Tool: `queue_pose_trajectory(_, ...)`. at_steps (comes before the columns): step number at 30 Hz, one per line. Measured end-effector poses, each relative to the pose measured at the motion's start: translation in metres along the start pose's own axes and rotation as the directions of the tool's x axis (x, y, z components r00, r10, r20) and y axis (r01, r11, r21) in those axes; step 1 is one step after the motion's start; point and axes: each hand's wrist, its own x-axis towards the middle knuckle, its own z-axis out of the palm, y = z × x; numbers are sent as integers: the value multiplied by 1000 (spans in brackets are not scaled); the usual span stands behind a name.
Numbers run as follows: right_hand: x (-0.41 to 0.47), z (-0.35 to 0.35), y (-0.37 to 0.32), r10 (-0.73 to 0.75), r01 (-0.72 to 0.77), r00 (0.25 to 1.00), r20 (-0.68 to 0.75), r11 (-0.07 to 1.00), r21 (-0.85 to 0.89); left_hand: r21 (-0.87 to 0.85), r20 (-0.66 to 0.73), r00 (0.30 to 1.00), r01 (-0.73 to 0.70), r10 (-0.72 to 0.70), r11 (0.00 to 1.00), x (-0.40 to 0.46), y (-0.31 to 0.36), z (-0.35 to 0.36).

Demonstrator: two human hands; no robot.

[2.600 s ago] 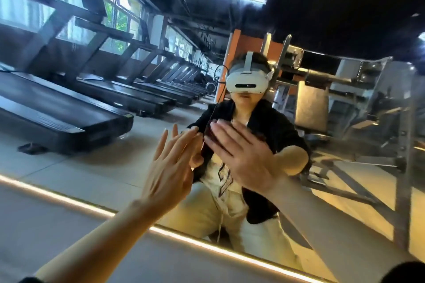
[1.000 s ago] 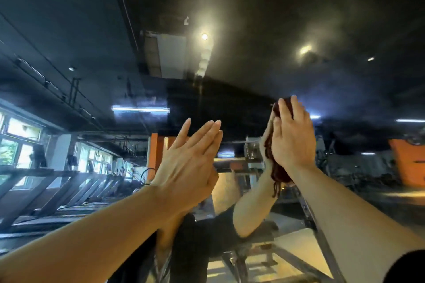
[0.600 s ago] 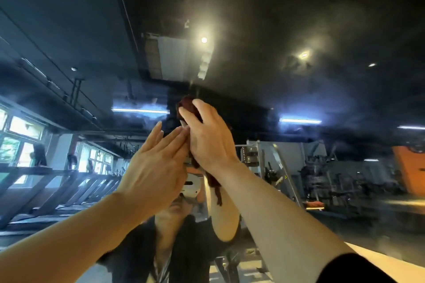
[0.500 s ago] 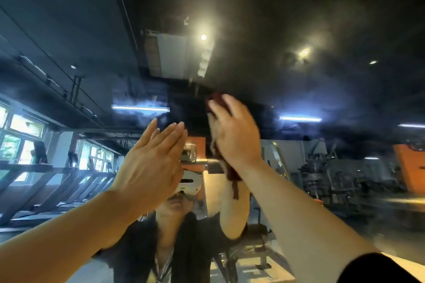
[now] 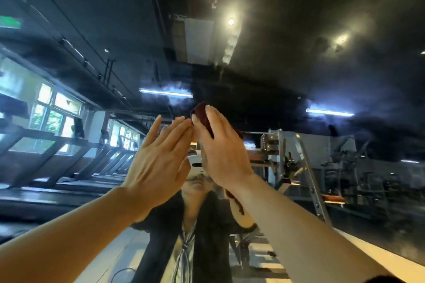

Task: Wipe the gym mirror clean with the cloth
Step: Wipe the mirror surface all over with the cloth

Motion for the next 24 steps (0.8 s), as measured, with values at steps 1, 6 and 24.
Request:
queue_pose_trajectory(1, 0, -1, 8, -30, 31, 999, 10, 999, -24, 14, -3, 1000, -5, 6, 1000, -10, -9, -5)
queue_pose_trajectory(6, 28, 0, 14, 480, -494, 856, -192, 869, -30, 55, 72, 987, 140, -143, 989, -42, -63, -22)
queue_pose_trajectory(24, 79, 61, -94, -190, 190, 982, -11, 982, 10, 40, 28, 978, 205, -206, 978, -67, -75, -6)
